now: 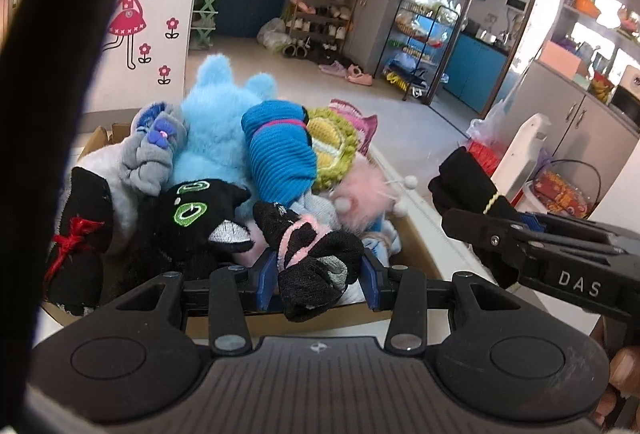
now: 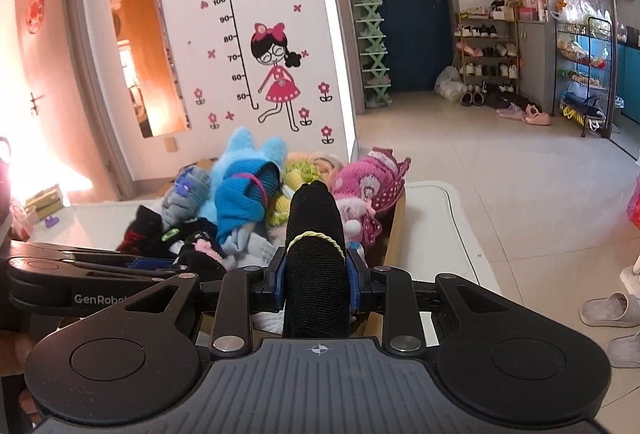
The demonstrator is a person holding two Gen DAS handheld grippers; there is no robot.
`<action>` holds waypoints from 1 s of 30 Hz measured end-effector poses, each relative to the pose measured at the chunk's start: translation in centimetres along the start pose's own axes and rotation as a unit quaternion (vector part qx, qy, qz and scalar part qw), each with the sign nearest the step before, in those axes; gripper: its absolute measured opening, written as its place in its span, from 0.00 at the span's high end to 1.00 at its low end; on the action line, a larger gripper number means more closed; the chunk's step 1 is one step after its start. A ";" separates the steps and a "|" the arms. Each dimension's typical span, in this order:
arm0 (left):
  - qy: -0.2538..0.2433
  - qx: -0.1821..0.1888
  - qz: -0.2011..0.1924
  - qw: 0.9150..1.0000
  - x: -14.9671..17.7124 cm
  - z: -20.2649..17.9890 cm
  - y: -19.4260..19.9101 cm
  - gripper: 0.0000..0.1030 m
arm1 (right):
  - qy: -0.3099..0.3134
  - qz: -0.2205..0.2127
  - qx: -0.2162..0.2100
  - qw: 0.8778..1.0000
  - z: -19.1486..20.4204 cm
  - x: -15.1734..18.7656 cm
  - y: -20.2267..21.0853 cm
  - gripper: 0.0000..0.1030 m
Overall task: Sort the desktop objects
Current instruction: 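Carry both black socks over the box and open both grippers to release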
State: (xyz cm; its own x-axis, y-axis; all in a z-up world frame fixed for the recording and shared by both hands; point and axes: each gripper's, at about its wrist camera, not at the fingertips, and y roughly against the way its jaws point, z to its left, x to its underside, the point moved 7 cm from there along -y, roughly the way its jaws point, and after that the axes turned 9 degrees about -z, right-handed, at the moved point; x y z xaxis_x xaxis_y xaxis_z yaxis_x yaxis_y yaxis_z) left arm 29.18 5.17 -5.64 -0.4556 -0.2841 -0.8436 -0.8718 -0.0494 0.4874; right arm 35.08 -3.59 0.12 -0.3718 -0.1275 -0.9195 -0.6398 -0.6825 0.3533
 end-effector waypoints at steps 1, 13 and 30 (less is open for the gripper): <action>-0.002 -0.002 0.000 1.000 0.1 0.0 0.1 0.62 | 0.002 0.001 0.000 1.000 -0.1 0.2 -0.2 0.66; -0.022 -0.015 0.002 1.000 0.3 0.3 0.2 0.62 | 0.015 0.012 0.001 1.000 0.1 0.9 -1.4 0.66; -0.045 -0.035 0.001 0.998 1.0 0.6 -0.4 0.62 | 0.046 0.029 0.011 0.998 0.2 2.7 -3.8 0.66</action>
State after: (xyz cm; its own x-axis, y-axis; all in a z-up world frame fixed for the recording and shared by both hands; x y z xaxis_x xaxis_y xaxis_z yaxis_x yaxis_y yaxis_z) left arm 28.98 5.48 -6.86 -0.4750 -0.1967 -0.8577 -0.8573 -0.1166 0.5015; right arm 36.35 -1.23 -3.68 -0.3472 -0.2326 -0.9085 -0.6339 -0.6557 0.4101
